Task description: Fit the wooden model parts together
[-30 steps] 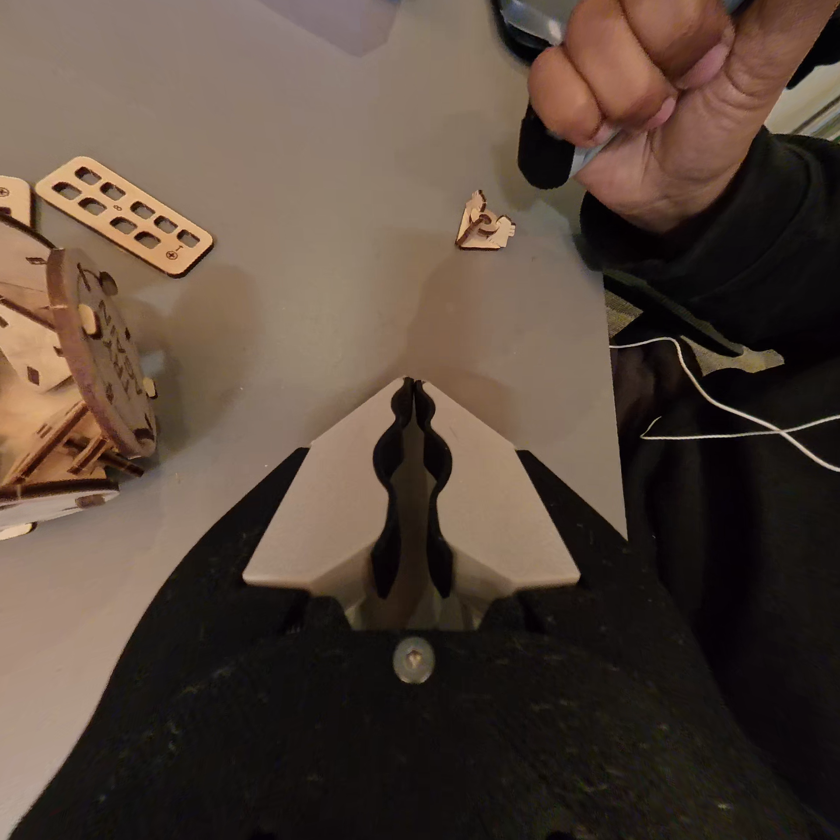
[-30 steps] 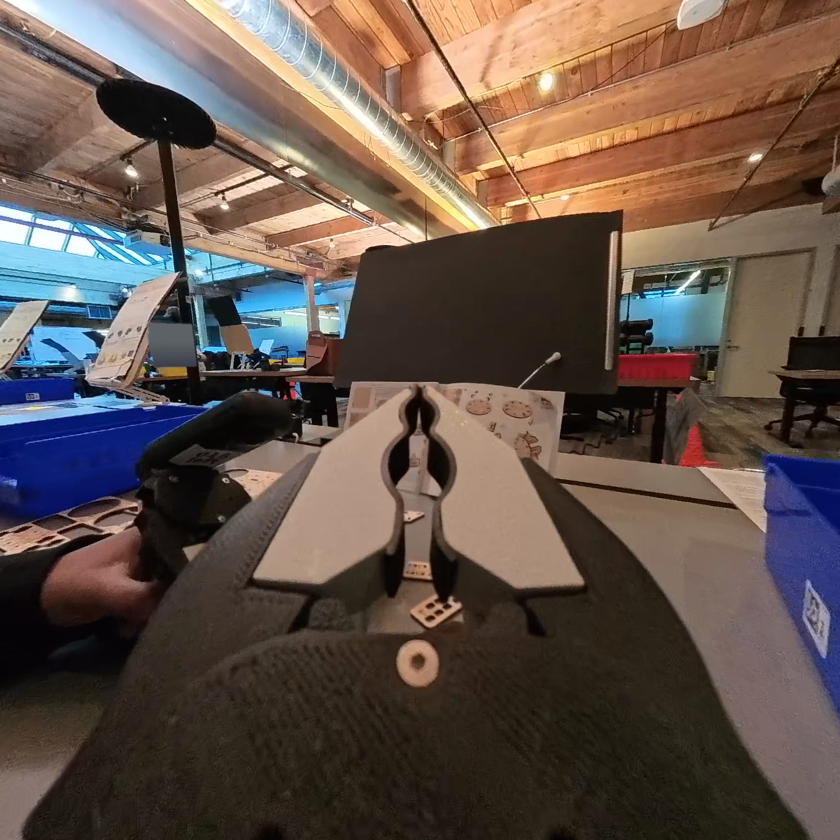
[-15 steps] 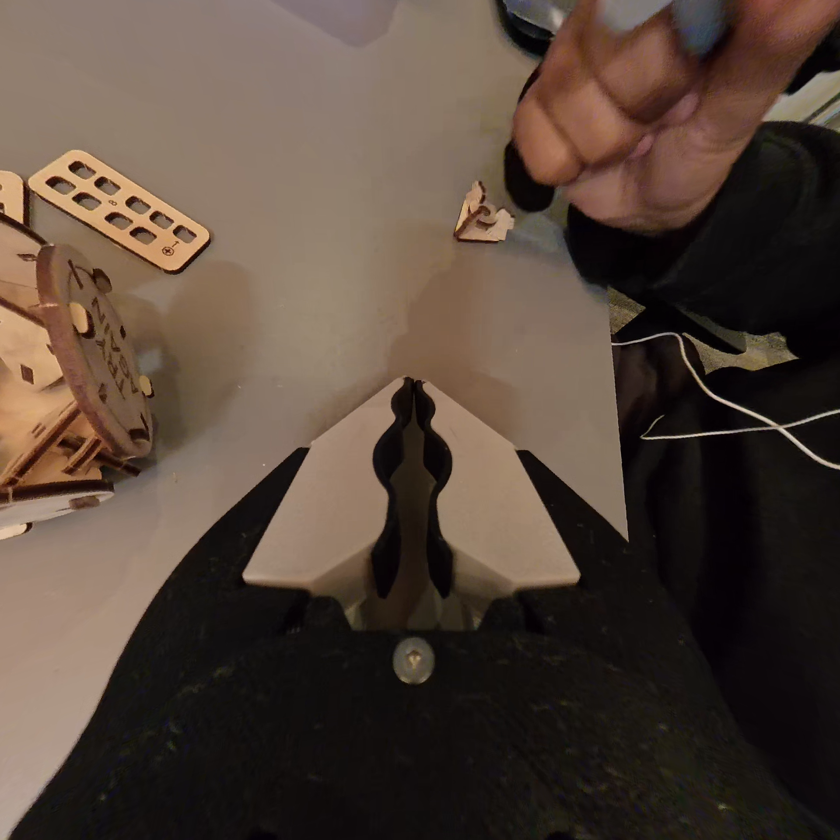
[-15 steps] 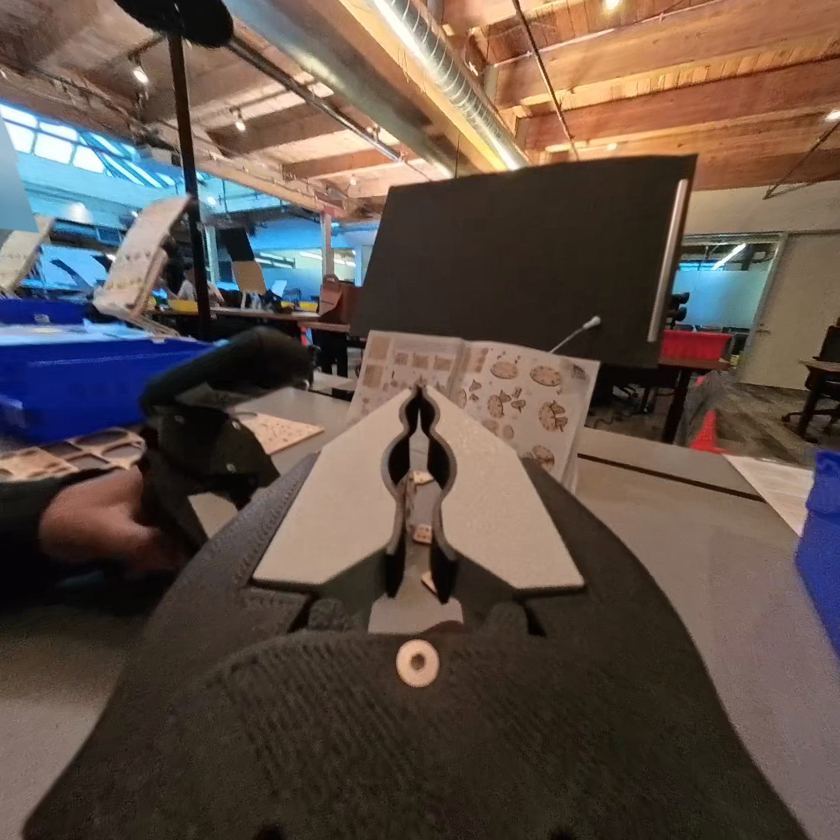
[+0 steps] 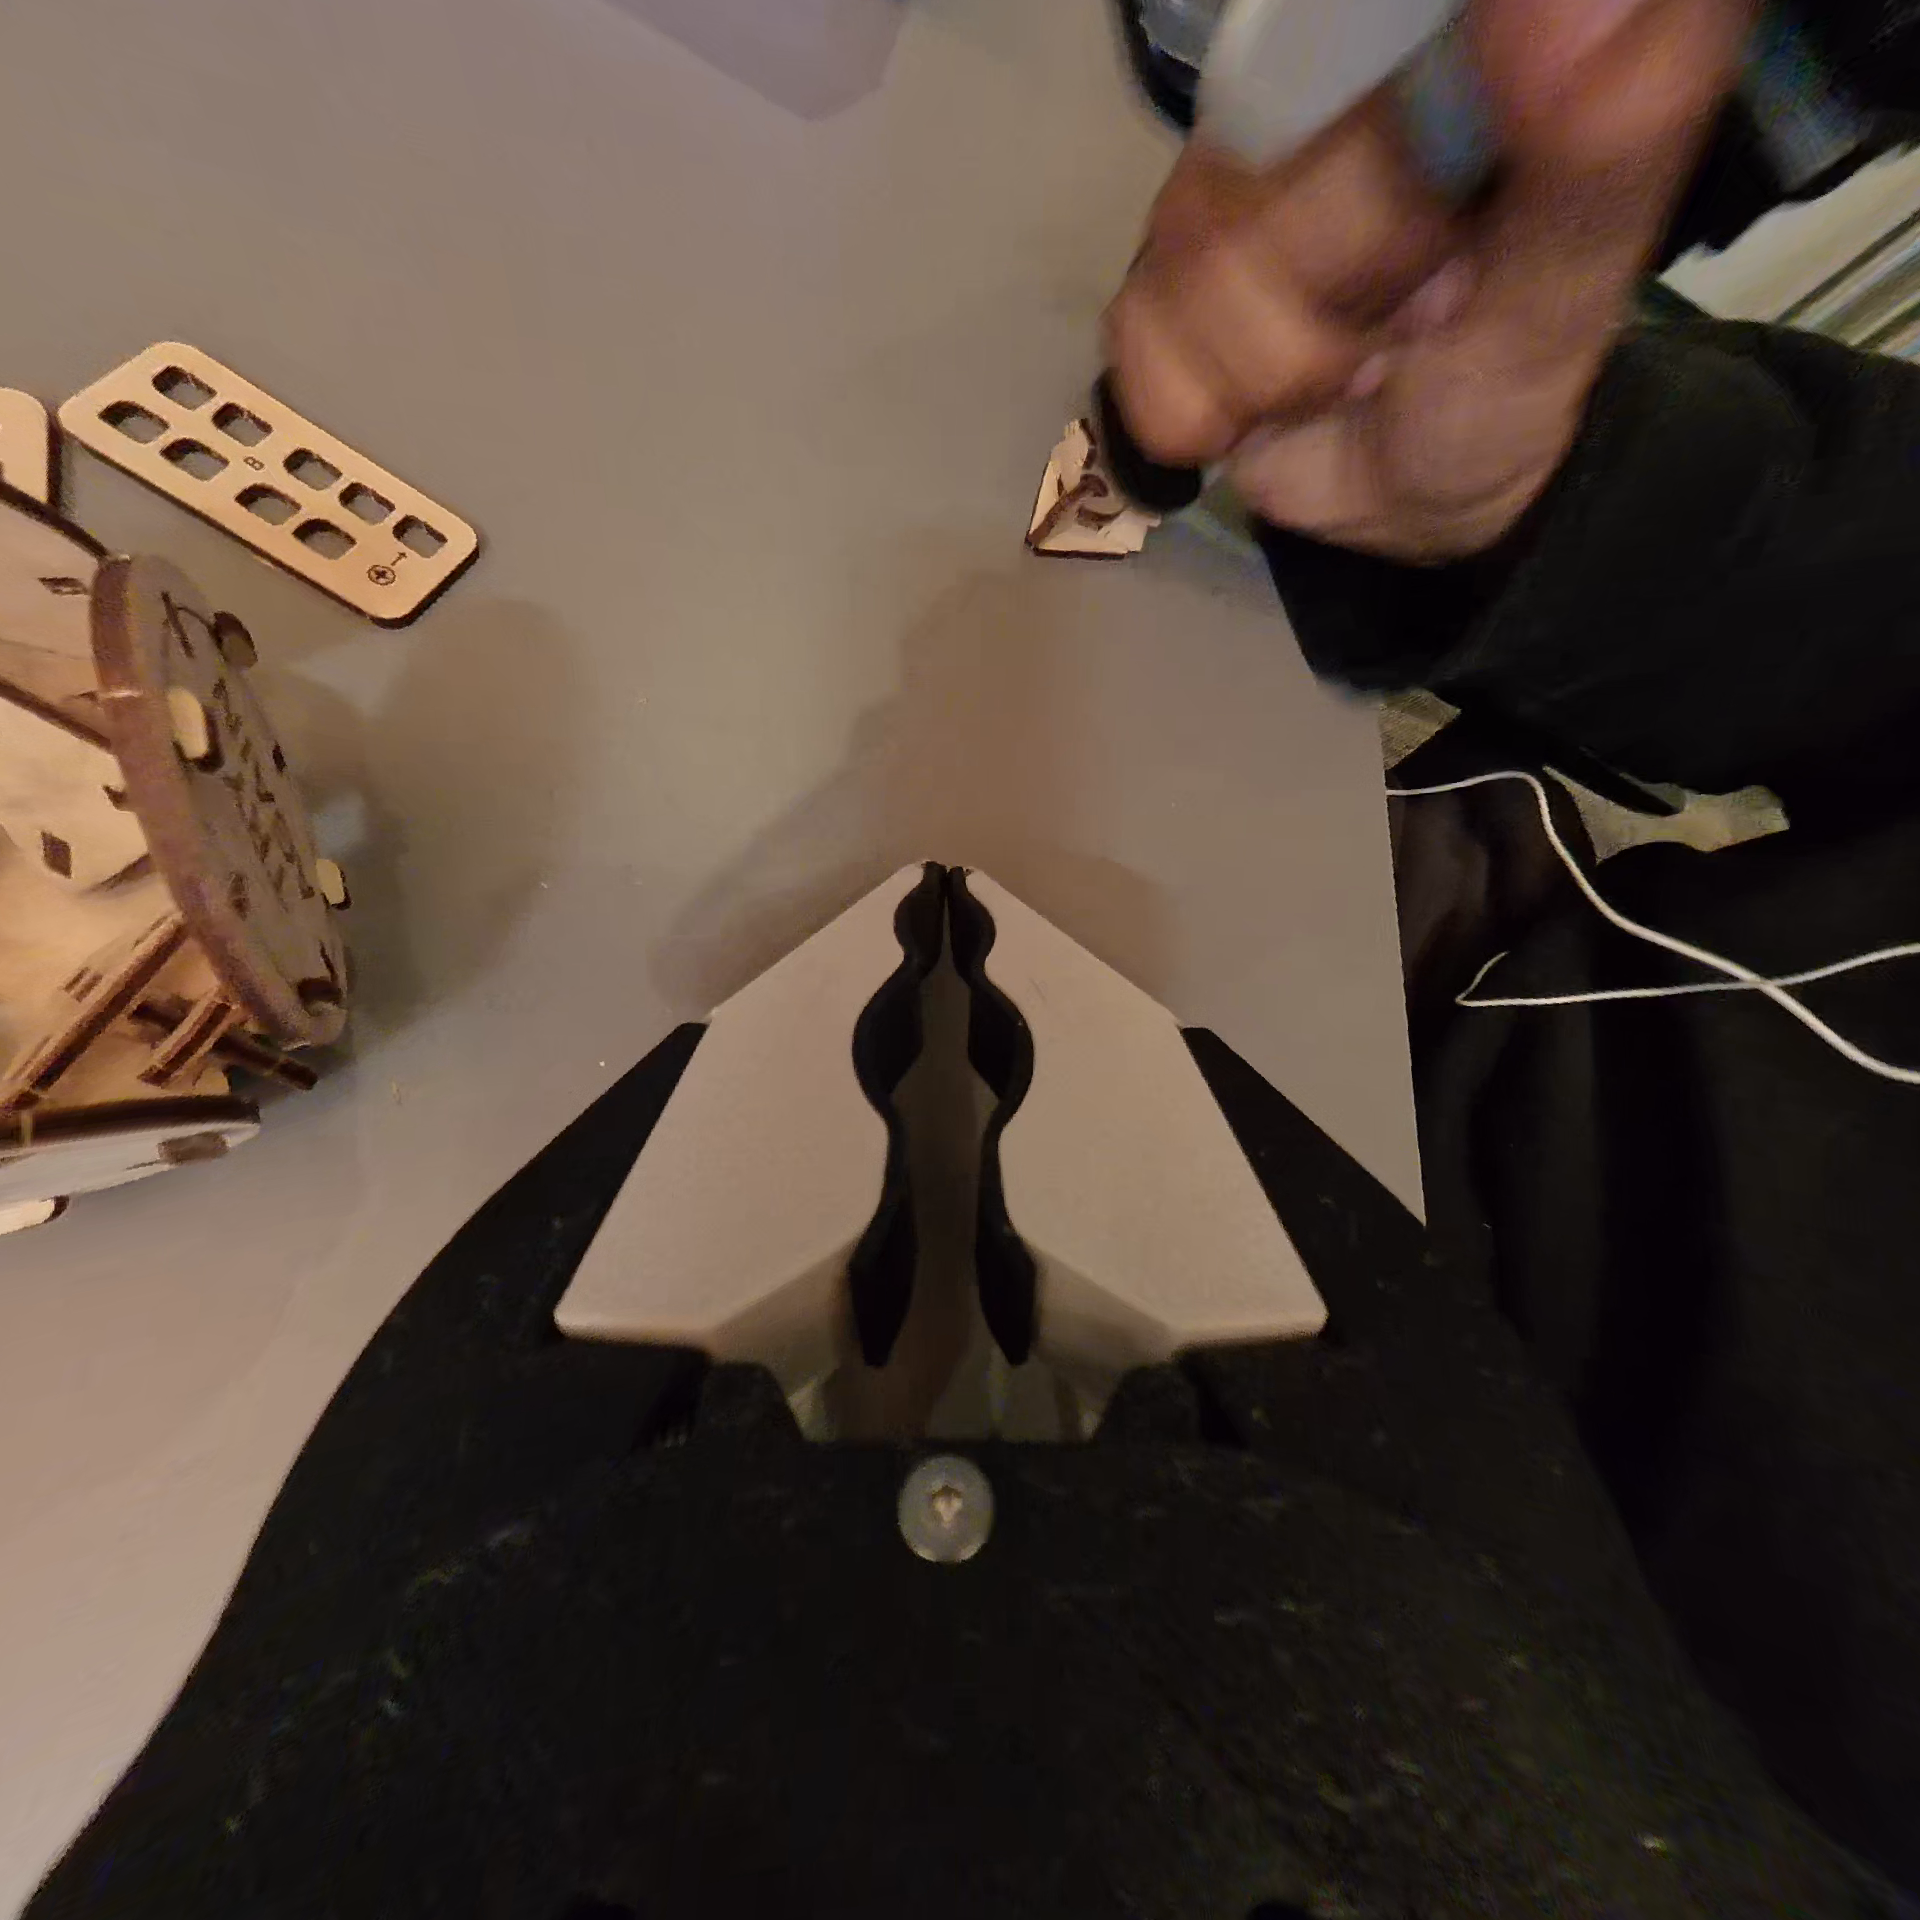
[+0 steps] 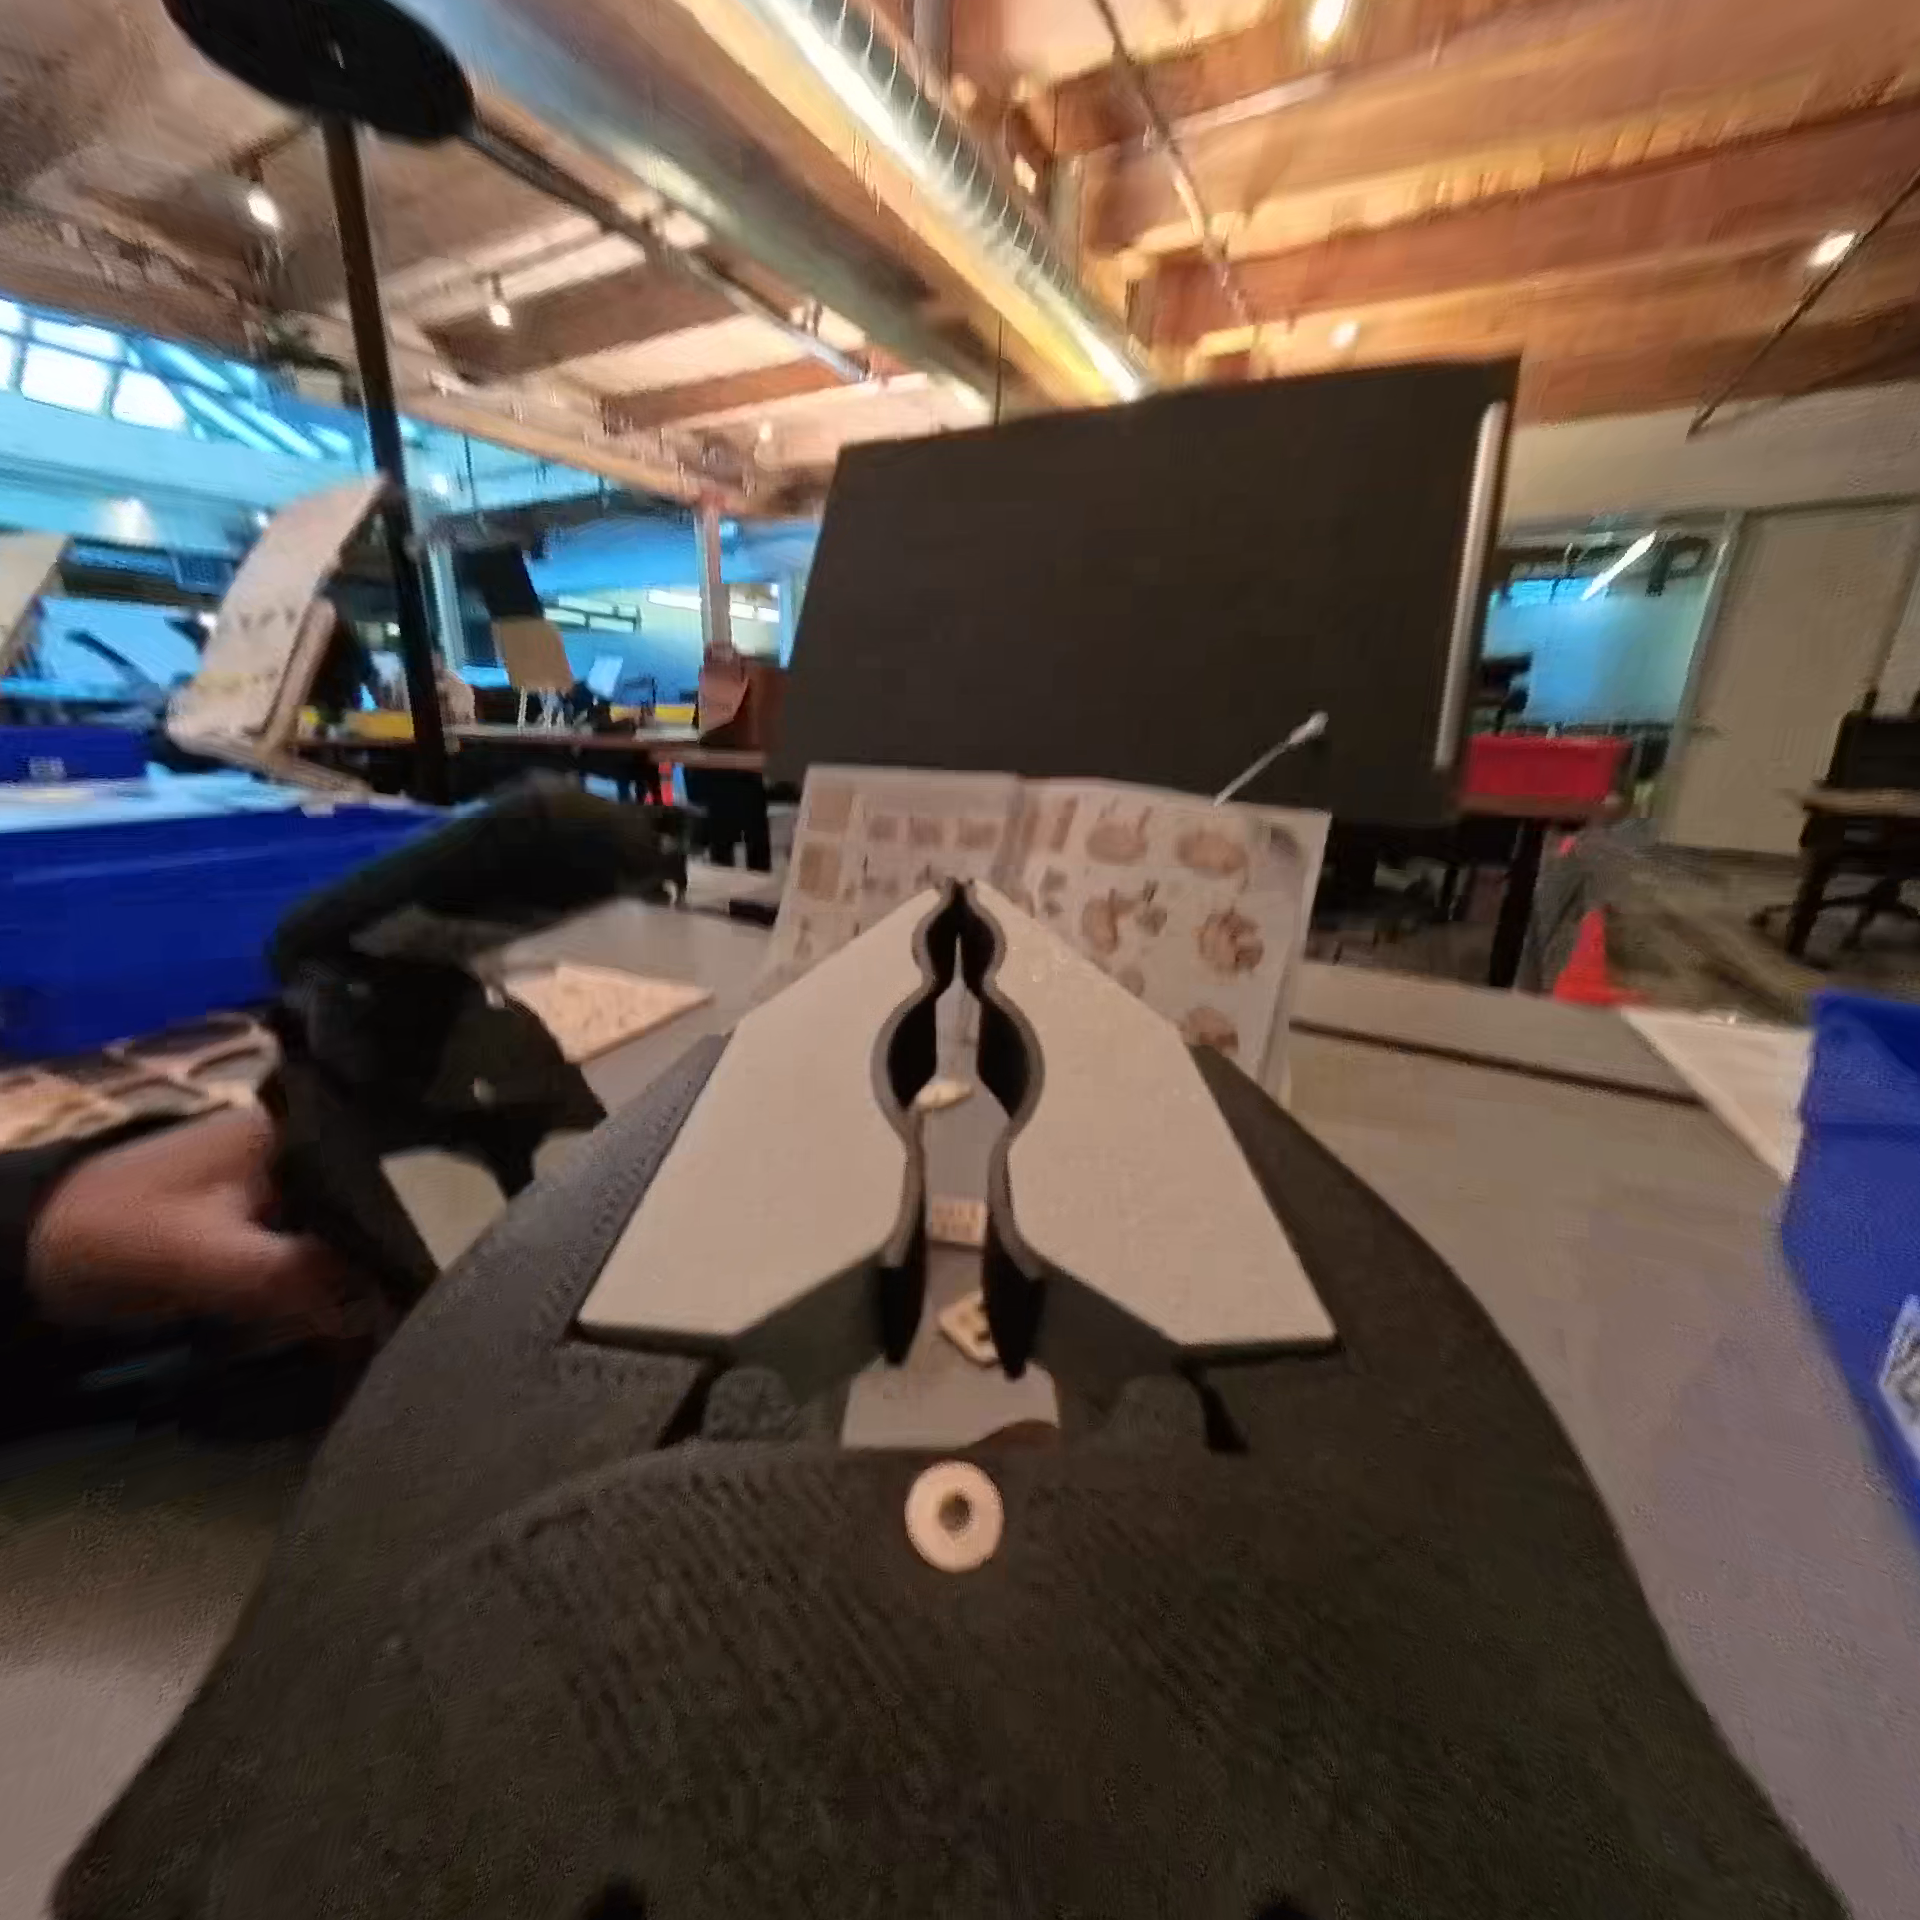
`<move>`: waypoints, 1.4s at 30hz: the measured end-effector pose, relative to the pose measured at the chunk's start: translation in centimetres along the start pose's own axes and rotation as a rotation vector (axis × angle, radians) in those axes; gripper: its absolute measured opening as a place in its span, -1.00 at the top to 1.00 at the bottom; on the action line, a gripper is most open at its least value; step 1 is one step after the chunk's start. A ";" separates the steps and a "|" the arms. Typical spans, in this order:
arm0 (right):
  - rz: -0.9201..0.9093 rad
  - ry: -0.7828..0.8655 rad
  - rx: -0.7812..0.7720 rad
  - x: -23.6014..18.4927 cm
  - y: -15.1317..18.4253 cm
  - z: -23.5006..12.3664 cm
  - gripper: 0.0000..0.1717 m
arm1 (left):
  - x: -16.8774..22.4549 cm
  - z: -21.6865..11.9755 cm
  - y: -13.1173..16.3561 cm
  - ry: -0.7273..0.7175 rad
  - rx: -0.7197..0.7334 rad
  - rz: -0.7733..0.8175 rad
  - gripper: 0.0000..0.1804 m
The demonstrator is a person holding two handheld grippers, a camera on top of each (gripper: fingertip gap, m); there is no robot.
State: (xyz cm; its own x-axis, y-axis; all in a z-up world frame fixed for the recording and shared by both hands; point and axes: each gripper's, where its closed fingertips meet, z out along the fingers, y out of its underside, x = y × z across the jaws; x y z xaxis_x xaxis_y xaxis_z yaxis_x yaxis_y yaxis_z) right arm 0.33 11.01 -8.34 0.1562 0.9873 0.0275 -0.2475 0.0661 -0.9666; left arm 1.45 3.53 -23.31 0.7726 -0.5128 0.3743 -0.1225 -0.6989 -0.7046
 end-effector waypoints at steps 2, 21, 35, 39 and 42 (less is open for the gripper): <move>-0.012 0.011 0.007 0.3 0.0 0.1 1.00 | 0.0 0.2 0.2 -0.010 -0.016 0.010 1.00; 0.006 -0.038 0.054 -0.5 -1.8 1.0 1.00 | 0.0 0.1 0.1 -0.004 -0.012 0.002 1.00; -0.008 -0.014 0.068 0.8 -1.7 1.4 1.00 | 0.0 0.1 0.1 0.005 -0.008 -0.006 1.00; -0.008 -0.022 0.064 1.0 -0.6 1.3 1.00 | 0.1 0.3 0.3 -0.001 -0.024 0.003 1.00; 0.000 -0.027 0.075 1.3 -0.7 1.2 1.00 | 0.1 0.3 0.3 -0.005 -0.026 0.007 1.00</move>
State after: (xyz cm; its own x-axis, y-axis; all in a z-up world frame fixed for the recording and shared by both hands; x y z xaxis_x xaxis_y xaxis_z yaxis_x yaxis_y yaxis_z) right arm -0.47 12.46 -7.32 0.1301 0.9909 0.0350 -0.3190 0.0753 -0.9448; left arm 1.64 3.42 -23.68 0.7745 -0.5153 0.3668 -0.1436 -0.7080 -0.6914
